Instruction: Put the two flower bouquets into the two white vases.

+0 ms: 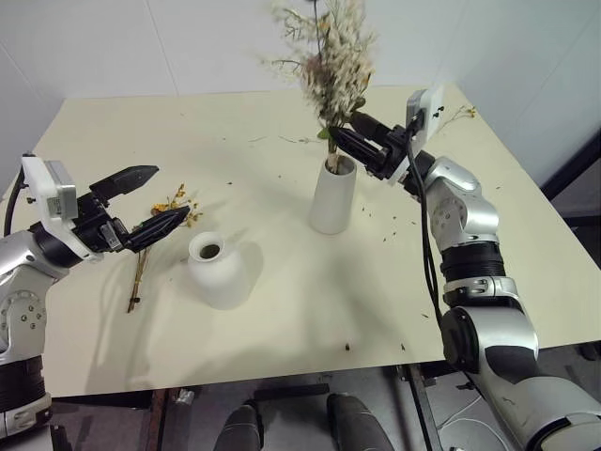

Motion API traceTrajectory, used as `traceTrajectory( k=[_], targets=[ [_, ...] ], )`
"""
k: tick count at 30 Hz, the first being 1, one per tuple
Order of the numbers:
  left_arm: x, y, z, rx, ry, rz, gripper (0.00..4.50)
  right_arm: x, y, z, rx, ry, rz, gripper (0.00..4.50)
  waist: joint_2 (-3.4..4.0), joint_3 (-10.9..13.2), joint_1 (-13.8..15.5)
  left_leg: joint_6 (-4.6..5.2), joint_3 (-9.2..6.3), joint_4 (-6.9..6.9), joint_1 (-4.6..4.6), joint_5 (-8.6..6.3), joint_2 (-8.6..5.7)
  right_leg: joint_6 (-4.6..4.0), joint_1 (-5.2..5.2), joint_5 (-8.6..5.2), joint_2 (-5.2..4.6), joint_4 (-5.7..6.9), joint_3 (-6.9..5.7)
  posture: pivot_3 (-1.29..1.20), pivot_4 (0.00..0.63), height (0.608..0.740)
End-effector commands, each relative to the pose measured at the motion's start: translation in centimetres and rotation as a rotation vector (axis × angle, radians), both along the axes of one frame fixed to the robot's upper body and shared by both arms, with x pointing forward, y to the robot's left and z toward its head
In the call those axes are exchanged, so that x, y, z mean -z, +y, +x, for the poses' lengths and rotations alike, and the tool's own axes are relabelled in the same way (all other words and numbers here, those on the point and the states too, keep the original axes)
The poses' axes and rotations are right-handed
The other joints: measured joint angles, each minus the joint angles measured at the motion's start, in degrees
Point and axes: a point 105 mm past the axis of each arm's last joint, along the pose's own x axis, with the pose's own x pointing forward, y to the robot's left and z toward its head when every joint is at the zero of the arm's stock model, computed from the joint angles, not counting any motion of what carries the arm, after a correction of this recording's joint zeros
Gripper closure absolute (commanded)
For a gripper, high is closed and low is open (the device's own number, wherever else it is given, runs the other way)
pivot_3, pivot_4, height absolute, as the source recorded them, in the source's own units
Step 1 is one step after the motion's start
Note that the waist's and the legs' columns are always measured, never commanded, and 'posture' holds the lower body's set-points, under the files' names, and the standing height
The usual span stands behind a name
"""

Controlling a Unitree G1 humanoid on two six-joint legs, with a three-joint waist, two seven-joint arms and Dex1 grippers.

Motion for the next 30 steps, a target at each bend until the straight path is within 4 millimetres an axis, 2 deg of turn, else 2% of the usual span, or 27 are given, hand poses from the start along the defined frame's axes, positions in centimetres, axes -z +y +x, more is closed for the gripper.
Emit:
traceTrajectory(
  k=[1,2,3,7,10,12,17,20,25,30],
  targets=[
    [-0.1,2.2,0.4,-0.161,0.008,0.082,0.00,-2.4,-1.4,-1.5,-0.006,-0.115,-0.005,0.51,0.00,0.0,0.0,0.00,0.00,0.00,0.00,0.00,0.00,0.00,0.00,0.00,0.00,-0.01,0.00,0.00,0.150,0.740],
    [0.4,3.0,0.7,-0.214,0.030,0.114,0.00,-2.4,-1.7,-1.7,-0.002,-0.125,-0.015,0.14,0.00,0.0,0.0,0.00,0.00,0.00,0.00,0.00,0.00,0.00,0.00,0.00,0.00,-0.03,0.00,0.00,0.150,0.740],
    [0.7,3.9,1.1,-0.286,0.052,0.137,0.00,-2.5,-2.5,-2.1,0.004,-0.141,-0.036,0.06,0.00,0.0,0.0,0.01,0.00,-0.01,0.00,-0.01,0.00,0.00,0.00,0.00,0.00,-0.04,0.00,0.00,0.150,0.740],
    [0.6,7.5,2.1,-0.551,0.118,0.145,0.00,-2.6,-5.4,-3.2,0.023,-0.153,-0.103,0.06,0.00,0.0,0.3,0.06,0.01,-0.01,-0.01,-0.04,-0.01,-0.01,0.02,-0.01,-0.01,-0.08,0.00,0.00,0.150,0.740],
    [1.0,8.8,2.1,-0.674,0.190,0.105,0.00,-1.3,-6.4,-4.6,-0.034,-0.120,-0.216,0.06,0.00,0.0,0.4,0.13,0.01,0.00,-0.02,-0.11,-0.01,-0.01,0.04,-0.01,-0.02,-0.14,0.00,0.00,0.150,0.740],
    [3.1,9.4,1.8,-0.751,0.359,0.101,0.00,-0.2,-6.2,-6.2,-0.118,-0.079,-0.314,0.06,-0.01,0.0,0.4,0.17,0.01,-0.01,-0.02,-0.16,0.00,0.00,0.04,-0.02,-0.02,-0.16,0.00,0.00,0.150,0.740],
    [6.3,8.9,1.8,-0.813,0.554,0.095,0.00,1.7,-6.0,-9.8,-0.280,-0.047,-0.477,0.06,0.00,0.0,0.1,0.20,0.02,0.00,0.00,-0.20,0.03,-0.02,0.03,-0.06,0.03,-0.12,0.02,0.00,0.150,0.740],
    [7.4,8.5,1.9,-0.831,0.636,0.094,0.00,2.1,-5.7,-10.5,-0.315,-0.019,-0.499,0.06,-0.02,0.0,0.1,0.19,0.03,0.08,0.01,-0.21,0.02,-0.01,0.05,-0.04,0.02,-0.10,0.03,0.00,0.150,0.740],
    [10.2,8.1,2.1,-0.922,0.809,0.204,0.00,2.5,-4.5,-11.5,-0.393,-0.039,-0.512,0.06,-0.06,0.0,0.4,0.18,0.02,0.20,0.03,-0.21,0.01,0.00,0.14,0.01,0.02,-0.12,0.02,0.00,0.150,0.740],
    [11.9,6.7,2.1,-0.890,0.946,0.153,0.00,2.7,-3.2,-12.2,-0.467,-0.077,-0.490,0.06,-0.06,0.0,0.6,0.16,0.02,0.21,0.03,-0.22,0.00,0.02,0.14,0.01,0.01,-0.13,0.01,0.00,0.150,0.740]
  ],
)
